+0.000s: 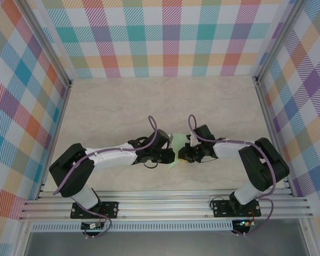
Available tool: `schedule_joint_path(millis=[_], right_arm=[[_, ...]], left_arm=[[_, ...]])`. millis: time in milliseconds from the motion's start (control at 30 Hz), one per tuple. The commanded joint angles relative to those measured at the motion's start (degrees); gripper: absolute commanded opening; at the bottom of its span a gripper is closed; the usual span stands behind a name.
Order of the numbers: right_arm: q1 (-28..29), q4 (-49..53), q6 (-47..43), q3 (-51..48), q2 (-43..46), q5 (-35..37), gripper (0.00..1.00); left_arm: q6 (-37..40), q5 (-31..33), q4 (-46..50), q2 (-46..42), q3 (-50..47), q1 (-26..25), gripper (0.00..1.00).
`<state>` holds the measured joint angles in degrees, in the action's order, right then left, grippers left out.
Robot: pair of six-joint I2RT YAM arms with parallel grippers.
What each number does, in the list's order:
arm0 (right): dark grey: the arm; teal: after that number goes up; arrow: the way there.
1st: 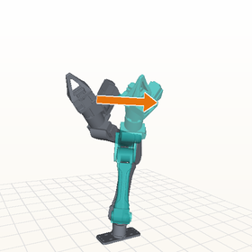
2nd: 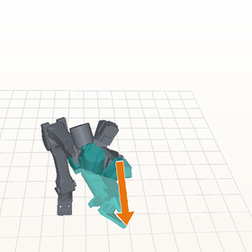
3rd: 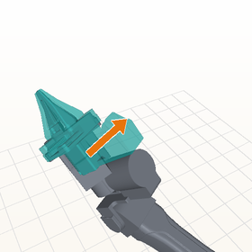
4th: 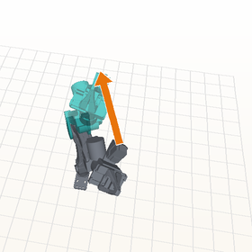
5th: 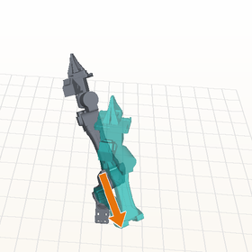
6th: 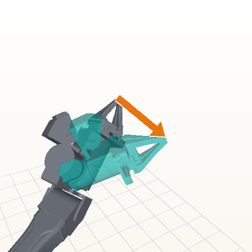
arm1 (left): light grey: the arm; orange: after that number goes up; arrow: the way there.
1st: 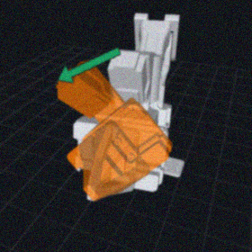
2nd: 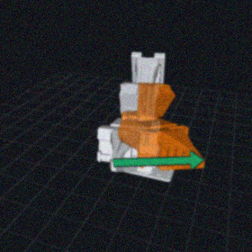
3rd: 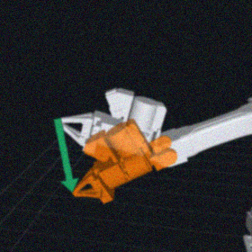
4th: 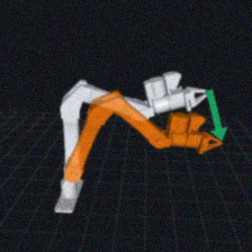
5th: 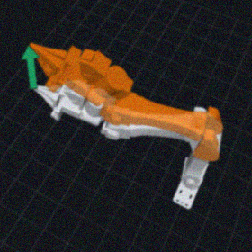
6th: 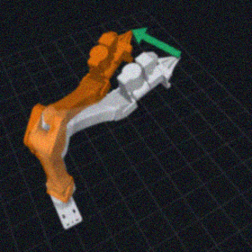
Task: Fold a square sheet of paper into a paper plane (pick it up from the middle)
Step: Third fold the triangle at the center of the table.
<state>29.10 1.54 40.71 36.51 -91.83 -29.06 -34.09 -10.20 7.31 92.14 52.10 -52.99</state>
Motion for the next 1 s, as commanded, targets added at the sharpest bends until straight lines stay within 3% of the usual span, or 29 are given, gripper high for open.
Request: schedule_joint_path(millis=[0,467,967], right_arm=[[0.17,-0.05,0.07,1.06,-1.73,2.42,0.12],[0.1,0.7,-0.01,0.03,-2.1,3.92,0.12],[-0.46,2.09,-1.11,0.88,-2.76,4.24,0.13]], left_arm=[[-0.43,-0.99,-0.33,2.07,0.43,-1.4,0.13],[-0.85,-0.4,-2.83,10.06,2.14,-1.59,0.12],[-5.71,3.21,-0.18,4.12,-10.51,-1.59,0.11]])
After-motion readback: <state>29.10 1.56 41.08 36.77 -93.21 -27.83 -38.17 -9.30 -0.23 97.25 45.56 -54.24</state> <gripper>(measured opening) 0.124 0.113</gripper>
